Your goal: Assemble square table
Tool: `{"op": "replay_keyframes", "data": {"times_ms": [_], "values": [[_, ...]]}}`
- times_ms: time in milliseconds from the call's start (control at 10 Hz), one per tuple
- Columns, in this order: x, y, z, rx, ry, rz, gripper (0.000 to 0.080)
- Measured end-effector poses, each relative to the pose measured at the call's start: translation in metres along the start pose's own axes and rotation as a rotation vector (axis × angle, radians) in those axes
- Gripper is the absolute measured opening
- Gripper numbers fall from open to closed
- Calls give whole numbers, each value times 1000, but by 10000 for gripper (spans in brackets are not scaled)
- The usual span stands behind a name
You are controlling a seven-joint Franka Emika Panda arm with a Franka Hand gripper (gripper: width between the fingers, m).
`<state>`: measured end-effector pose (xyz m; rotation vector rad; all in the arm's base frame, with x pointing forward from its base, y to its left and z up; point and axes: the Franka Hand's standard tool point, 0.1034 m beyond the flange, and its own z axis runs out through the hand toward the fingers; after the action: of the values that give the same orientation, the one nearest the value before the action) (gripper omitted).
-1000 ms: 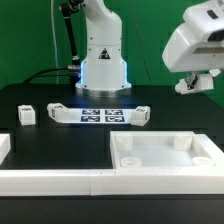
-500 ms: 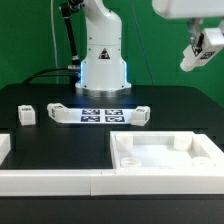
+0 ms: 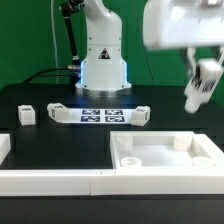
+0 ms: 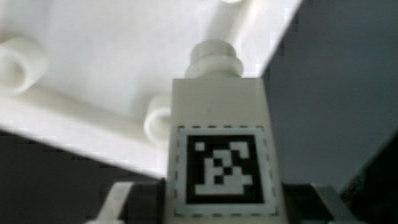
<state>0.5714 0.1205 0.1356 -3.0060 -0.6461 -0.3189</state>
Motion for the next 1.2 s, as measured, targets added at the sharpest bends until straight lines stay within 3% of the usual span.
{"op": "replay_keyframes", "data": {"times_ms": [100,200,500,800,900,1100,1200], "values": [[27,19,-3,-18,89,-3,290],[43,32,-1,-47,203,-1,290],[36,46,1,-117,368,-17,290],[32,47,8,-116,361,-17,290],[26,54,17,-113,339,-18,290],[28,56,38,-79,310,10,290],[34,39,44,-55,320,19,290]]}}
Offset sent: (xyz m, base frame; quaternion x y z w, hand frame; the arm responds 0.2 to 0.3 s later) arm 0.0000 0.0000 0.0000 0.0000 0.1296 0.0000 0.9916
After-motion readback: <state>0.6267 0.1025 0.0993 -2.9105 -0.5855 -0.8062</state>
